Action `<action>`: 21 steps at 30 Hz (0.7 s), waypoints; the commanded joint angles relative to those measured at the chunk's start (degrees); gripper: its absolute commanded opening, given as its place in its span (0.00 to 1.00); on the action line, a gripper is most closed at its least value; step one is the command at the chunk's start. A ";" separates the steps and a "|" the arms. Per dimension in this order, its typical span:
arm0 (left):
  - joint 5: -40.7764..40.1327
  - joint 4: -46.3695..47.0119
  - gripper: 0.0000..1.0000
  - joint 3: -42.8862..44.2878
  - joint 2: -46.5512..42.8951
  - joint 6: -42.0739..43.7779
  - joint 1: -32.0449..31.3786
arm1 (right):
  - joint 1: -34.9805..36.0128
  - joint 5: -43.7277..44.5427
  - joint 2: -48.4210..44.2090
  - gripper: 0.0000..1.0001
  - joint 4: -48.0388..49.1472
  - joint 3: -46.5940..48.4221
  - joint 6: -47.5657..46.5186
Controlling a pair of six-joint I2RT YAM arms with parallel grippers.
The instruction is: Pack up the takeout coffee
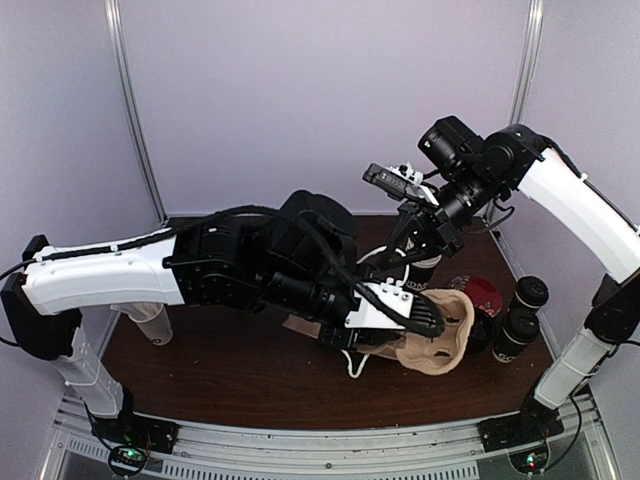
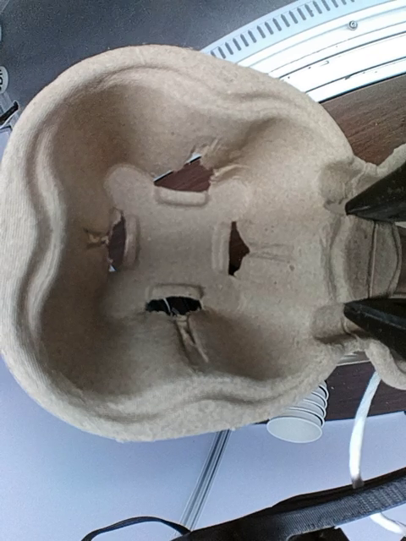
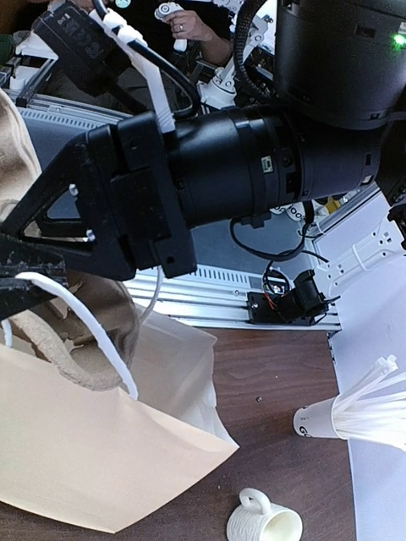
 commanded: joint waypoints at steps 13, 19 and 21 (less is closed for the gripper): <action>-3.55 0.47 0.31 -5.73 -5.99 -1.64 -1.08 | -1.98 5.04 -0.28 0.00 5.04 4.32 4.71; -4.88 0.42 0.32 -5.78 -6.97 -0.90 -2.02 | -2.16 6.70 -0.80 0.00 4.46 5.02 3.81; -7.01 1.37 0.32 -6.49 -7.22 -0.17 -1.90 | -2.10 5.75 -0.98 0.00 3.07 5.02 2.23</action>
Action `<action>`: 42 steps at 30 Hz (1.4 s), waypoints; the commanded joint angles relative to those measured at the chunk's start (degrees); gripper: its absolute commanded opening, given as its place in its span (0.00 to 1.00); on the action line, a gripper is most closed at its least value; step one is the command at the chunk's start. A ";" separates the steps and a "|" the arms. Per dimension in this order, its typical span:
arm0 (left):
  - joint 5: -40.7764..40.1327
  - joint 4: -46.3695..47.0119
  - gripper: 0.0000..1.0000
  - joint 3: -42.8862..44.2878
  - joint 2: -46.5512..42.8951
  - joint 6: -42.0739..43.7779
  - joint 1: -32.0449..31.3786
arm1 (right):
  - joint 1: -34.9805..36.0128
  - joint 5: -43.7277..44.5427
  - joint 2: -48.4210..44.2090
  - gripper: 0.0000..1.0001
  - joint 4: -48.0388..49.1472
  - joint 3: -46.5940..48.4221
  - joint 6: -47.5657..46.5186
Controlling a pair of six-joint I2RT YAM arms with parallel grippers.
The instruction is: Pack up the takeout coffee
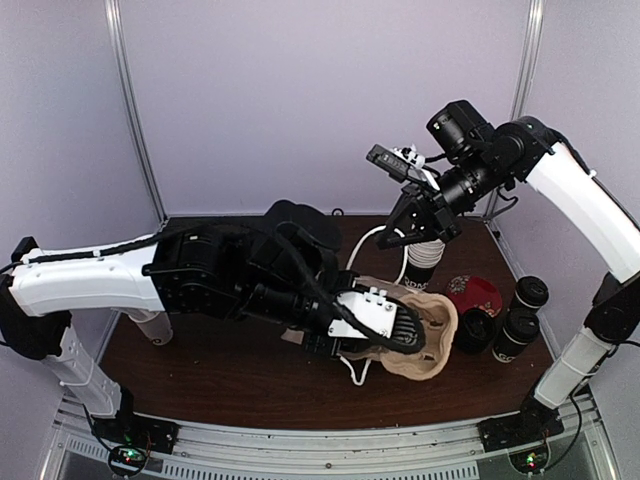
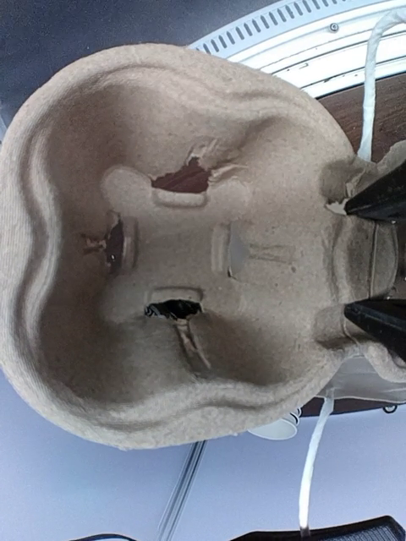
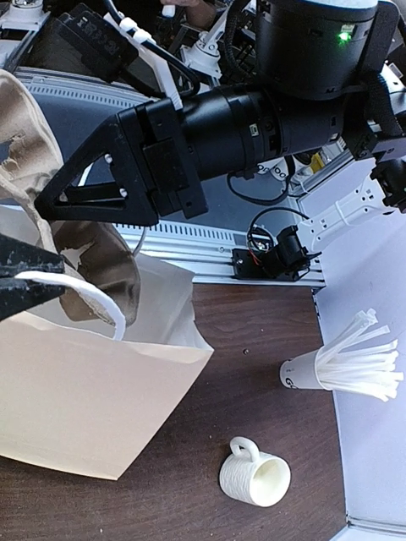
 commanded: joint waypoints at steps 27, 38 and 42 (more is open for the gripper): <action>-5.27 -2.93 0.34 -0.54 2.86 2.65 7.12 | -0.98 -5.30 1.14 0.17 -12.01 4.50 -12.51; -7.26 -5.91 0.34 3.07 7.26 3.24 8.43 | -4.93 -1.97 1.12 0.13 -0.38 3.26 -1.77; -6.61 -6.90 0.34 4.88 8.85 1.66 10.37 | -7.40 -2.68 -1.14 0.33 -1.47 5.33 -1.44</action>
